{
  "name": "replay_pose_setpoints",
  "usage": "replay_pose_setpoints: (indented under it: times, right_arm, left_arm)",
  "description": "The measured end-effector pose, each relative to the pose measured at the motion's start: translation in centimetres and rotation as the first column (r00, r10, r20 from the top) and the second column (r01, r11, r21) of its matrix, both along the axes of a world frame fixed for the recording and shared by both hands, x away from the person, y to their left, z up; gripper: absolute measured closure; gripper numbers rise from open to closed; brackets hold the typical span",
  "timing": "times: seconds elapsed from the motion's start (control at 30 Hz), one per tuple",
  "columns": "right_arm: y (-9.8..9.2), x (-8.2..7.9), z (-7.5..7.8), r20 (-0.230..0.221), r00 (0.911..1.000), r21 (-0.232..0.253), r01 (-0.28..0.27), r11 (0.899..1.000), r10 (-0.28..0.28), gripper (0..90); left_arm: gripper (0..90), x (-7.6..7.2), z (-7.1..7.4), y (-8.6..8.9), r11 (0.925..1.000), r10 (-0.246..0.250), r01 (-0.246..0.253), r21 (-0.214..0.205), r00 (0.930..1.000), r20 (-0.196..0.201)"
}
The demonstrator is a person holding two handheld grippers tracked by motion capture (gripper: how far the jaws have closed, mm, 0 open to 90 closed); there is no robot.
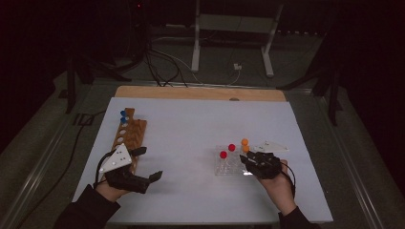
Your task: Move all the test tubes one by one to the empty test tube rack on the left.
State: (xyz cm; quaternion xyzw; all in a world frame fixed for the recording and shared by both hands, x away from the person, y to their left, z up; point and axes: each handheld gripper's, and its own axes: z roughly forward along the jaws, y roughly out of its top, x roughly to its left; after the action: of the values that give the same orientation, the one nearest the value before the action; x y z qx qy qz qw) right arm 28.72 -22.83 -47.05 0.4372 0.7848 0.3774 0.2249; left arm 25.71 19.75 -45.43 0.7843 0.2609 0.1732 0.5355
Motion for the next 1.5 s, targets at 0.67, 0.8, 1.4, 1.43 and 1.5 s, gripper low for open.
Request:
replay_pose_setpoints:
  times: [0.67,0.8,1.4,1.43,1.5]
  right_arm:
    - [-0.3,-1.0,2.0,0.082,0.9965,0.026,0.014,1.0,-0.016,74.8]
    - [-0.6,-1.6,3.1,0.114,0.9933,0.05,0.012,0.999,-0.017,74.8]
    - [-0.6,-5.0,6.6,0.175,0.9807,0.057,-0.099,0.993,0.088,74.9]
    - [-0.4,-5.2,6.7,0.167,0.981,0.053,-0.109,0.993,0.099,74.9]
    - [-0.1,-5.4,6.6,0.16,0.9802,0.048,-0.127,0.991,0.117,74.9]
  left_arm:
    - [2.7,0.1,-0.1,-0.1,0.9999,-0.002,0.002,0.012,1.0,-0.007]
    - [2.7,0.1,0.0,0.0,1.0,-0.004,0.004,0.008,1.0,-0.009]
    - [2.7,-0.4,0.6,-0.4,0.9996,-0.027,0.027,0.011,0.9996,-0.007]
    - [2.7,-0.4,0.6,-0.4,0.9995,-0.031,0.032,0.009,0.9995,-0.007]
    - [2.7,-0.5,0.7,-0.6,0.9992,-0.038,0.038,0.012,0.9992,-0.008]
